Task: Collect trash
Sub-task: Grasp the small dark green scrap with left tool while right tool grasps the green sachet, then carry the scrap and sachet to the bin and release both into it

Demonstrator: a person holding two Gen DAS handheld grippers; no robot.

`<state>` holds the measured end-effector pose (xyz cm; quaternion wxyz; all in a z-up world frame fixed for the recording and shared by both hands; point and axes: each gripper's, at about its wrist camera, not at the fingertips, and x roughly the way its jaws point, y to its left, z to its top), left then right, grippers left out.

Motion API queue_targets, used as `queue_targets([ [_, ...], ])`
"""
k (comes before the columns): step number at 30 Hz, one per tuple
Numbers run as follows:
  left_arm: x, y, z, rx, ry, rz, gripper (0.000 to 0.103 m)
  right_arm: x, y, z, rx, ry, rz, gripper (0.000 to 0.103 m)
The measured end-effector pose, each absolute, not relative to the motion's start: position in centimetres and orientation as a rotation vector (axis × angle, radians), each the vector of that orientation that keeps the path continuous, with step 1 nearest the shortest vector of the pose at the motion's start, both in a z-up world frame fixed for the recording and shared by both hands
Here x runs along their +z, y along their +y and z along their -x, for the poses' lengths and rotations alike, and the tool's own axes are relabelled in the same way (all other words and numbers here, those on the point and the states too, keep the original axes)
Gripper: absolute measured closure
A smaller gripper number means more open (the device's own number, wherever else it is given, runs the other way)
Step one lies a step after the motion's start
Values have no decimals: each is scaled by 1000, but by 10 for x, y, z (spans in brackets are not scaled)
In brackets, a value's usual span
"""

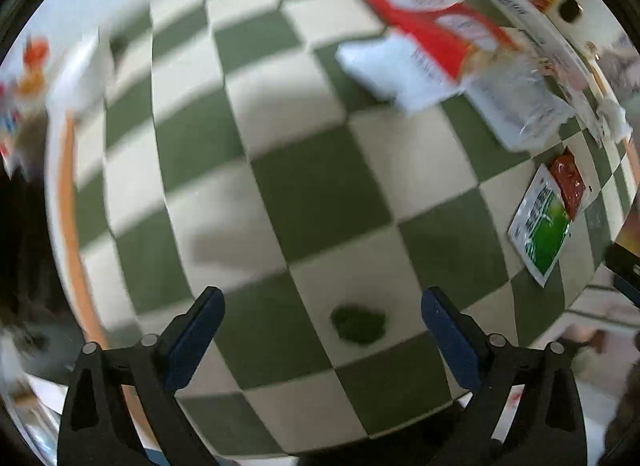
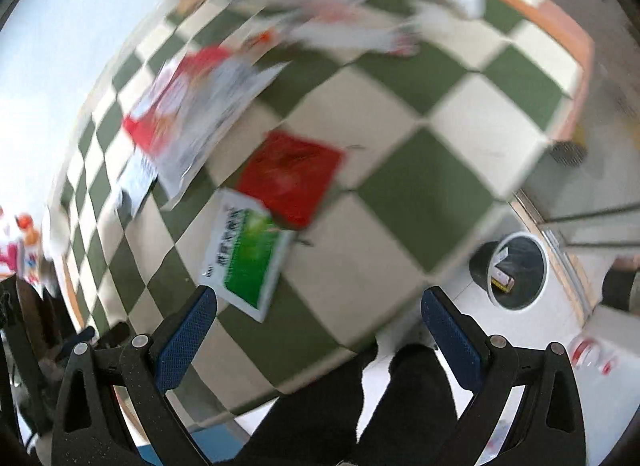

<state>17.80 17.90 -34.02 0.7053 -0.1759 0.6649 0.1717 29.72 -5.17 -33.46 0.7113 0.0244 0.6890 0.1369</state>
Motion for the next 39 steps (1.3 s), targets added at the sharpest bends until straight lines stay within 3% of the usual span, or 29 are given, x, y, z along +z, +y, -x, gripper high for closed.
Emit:
queue_targets([
  [2, -349, 177, -171, 360, 1484, 441, 14, -340, -42, -296, 315, 1539, -22, 0],
  [5, -358, 167, -162, 334, 1491, 452, 38, -346, -30, -296, 321, 1549, 5, 0],
  [7, -362, 161, -157, 320, 1498, 449, 72, -351, -26, -296, 320, 1554, 8, 0],
  [9, -363, 155, -152, 329, 1489, 403, 77, -355, -22, -299, 321, 1555, 5, 0],
  [15, -363, 154, -139, 347, 1462, 346, 80, -371, 14, -297, 308, 1494, 115, 14],
  [18, -362, 156, -137, 377, 1444, 304, 80, -373, 37, -287, 264, 1419, 263, 27],
  [19, -362, 157, -137, 389, 1436, 286, 80, -371, 42, -282, 278, 1387, 265, 35],
  [21, -362, 159, -137, 404, 1424, 271, 80, -367, 50, -279, 303, 1340, 287, 68],
  [22, -361, 162, -136, 408, 1420, 268, 80, -367, 50, -279, 303, 1340, 287, 98],
  [34, -314, 129, -165, 366, 1307, 201, 80, -332, 20, -282, 386, 1281, 124, 102],
  [39, -277, 117, -201, 288, 1236, 172, 80, -284, -36, -288, 359, 1199, -44, 102],
])
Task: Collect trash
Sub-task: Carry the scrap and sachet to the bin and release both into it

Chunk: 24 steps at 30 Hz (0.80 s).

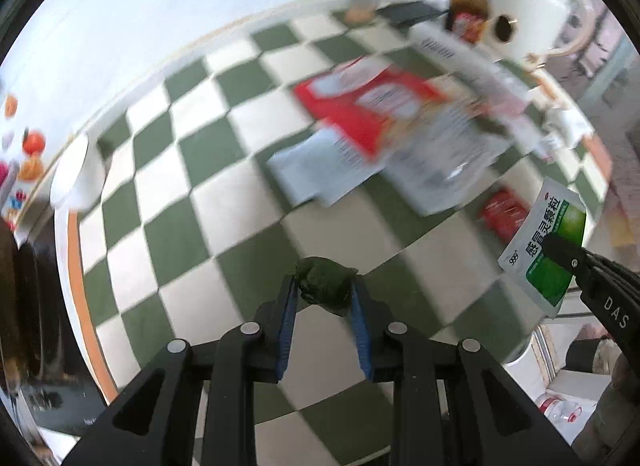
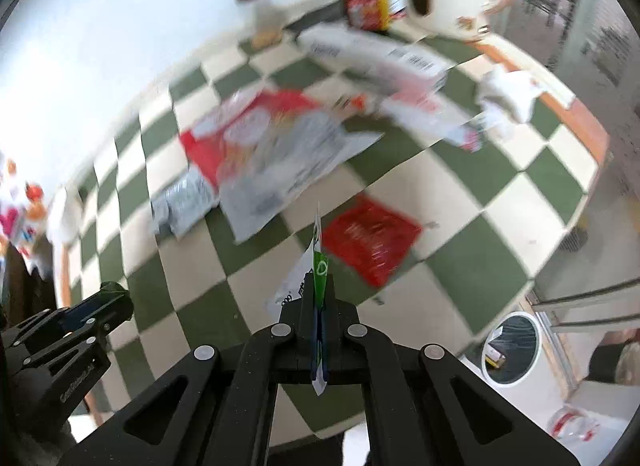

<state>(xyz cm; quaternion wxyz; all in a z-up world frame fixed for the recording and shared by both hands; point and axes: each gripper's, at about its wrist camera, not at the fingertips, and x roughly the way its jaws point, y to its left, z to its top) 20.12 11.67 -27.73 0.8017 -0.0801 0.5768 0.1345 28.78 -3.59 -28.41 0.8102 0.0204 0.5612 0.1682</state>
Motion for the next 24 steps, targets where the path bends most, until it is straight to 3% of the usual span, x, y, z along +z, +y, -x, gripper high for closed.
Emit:
queue_targets([
  [6, -239, 64, -252, 127, 1167, 111, 80, -256, -137, -287, 238, 1141, -238, 102],
  [14, -239, -103, -304, -214, 1175, -26, 80, -272, -317, -252, -57, 1105, -464, 102],
  [19, -297, -232, -319, -424, 1270, -92, 80, -344, -434, -204, -277, 1152, -631, 102],
  [24, -422, -342, -333, -538, 1442, -108, 80, -480, -531, -164, -418, 1236, -809, 102],
])
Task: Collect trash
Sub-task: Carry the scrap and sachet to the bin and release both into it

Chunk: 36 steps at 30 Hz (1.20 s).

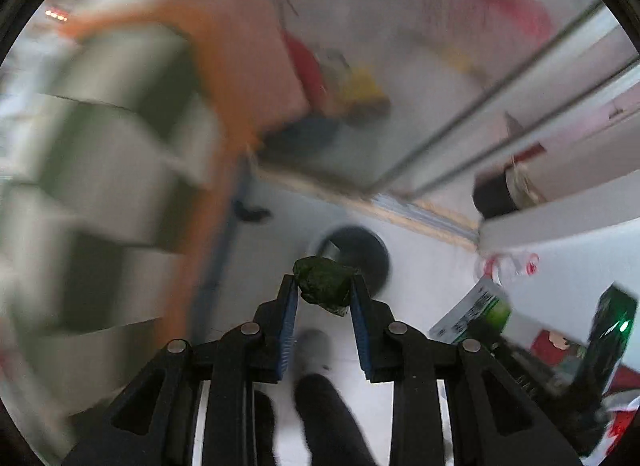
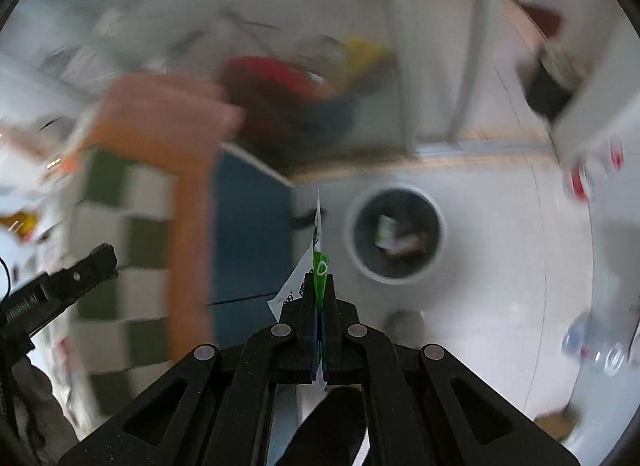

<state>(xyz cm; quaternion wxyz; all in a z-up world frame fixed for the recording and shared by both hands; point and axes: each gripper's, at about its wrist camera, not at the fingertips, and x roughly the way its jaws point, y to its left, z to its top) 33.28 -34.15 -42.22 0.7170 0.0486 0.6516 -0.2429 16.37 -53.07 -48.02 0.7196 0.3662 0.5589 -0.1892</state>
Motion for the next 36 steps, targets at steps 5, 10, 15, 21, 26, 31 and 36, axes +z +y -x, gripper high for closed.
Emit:
queue_targets([
  [5, -580, -411, -345, -593, 1624, -99, 80, -629, -587, -158, -458, 1288, -908, 102],
  [10, -733, -460, -350, -611, 1760, -139, 80, -771, -616, -172, -438, 1352, -910, 102],
  [15, -818, -491, -341, -631, 1812, -225, 78, -863, -623, -181, -389, 1432, -890, 102],
  [21, -832, -497, -338, -604, 1737, -312, 22, -892, -621, -179, -405, 1498, -836, 72],
  [26, -806, -485, -338, -545, 1650, -396, 6, -866, -624, -177, -455, 1490, -771, 14],
  [31, -757, -475, -331, -495, 1483, -501, 6, -814, -619, -171, -510, 1475, -658, 0],
  [36, -703, -458, -315, -448, 1418, -532, 6, -751, -612, -160, -562, 1444, -598, 0],
])
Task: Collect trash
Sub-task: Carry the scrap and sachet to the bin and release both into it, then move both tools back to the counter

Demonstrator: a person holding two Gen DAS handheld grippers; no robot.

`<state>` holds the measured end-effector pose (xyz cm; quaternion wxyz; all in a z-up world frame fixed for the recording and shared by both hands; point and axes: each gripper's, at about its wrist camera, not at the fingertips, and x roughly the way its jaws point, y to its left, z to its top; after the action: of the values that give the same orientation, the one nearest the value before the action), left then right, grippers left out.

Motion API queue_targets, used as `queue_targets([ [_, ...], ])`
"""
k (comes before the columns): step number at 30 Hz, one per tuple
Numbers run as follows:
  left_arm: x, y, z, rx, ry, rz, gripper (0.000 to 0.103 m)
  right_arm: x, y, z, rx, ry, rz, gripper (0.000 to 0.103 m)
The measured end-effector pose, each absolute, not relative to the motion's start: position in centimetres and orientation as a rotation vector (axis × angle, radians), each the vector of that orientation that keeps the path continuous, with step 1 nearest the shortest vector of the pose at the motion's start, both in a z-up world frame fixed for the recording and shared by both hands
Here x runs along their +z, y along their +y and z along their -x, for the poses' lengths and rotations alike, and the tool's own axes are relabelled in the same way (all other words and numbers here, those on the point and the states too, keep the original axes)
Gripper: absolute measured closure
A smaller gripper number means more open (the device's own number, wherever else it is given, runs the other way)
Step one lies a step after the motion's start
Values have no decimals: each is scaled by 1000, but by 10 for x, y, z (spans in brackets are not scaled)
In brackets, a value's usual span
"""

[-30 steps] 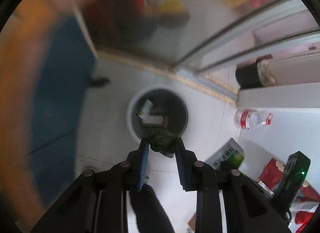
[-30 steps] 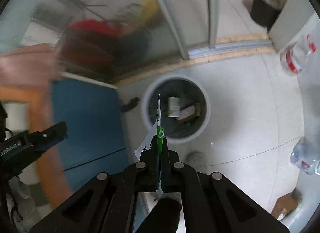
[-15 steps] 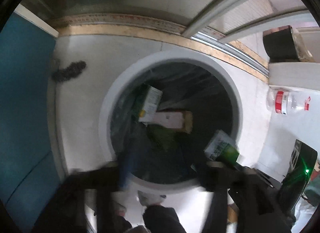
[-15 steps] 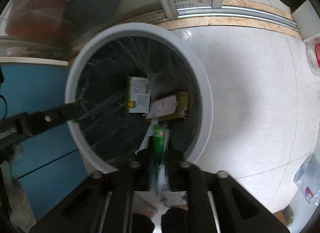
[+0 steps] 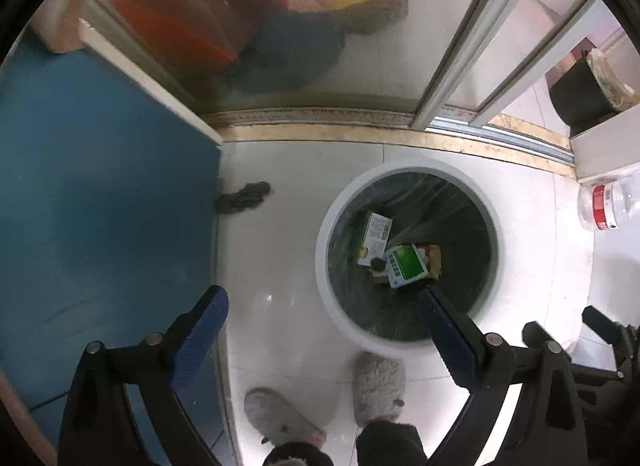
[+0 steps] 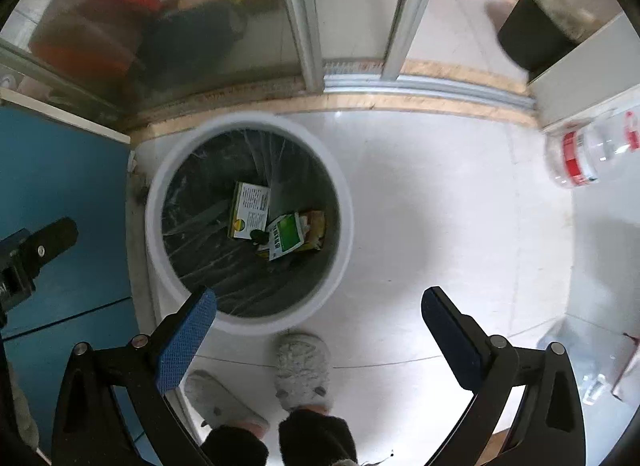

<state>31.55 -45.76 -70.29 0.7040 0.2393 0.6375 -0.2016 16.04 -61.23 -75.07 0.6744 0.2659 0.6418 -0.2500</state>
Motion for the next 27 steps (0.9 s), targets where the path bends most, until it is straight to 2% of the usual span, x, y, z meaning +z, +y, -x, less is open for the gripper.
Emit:
queue_targets([
  [4, -657, -444, -301, -437, 1402, -527, 6, -708, -609, -150, -593, 1421, -600, 0],
  [12, -529, -428, -264, -488, 1361, -488, 6, -545, -590, -111, -637, 1327, -598, 0],
  [14, -492, -424, -256, -514, 1344, -469, 6, -530, -588, -106, -641, 1318, -598, 0],
  [21, -382, -405, -229, -565, 1277, -452, 6, -380, -564, -63, -654, 1213, -582, 0],
  [27, -312, -382, -212, -610, 1246, -410, 6, -304, -546, -38, -674, 1155, -583, 0],
])
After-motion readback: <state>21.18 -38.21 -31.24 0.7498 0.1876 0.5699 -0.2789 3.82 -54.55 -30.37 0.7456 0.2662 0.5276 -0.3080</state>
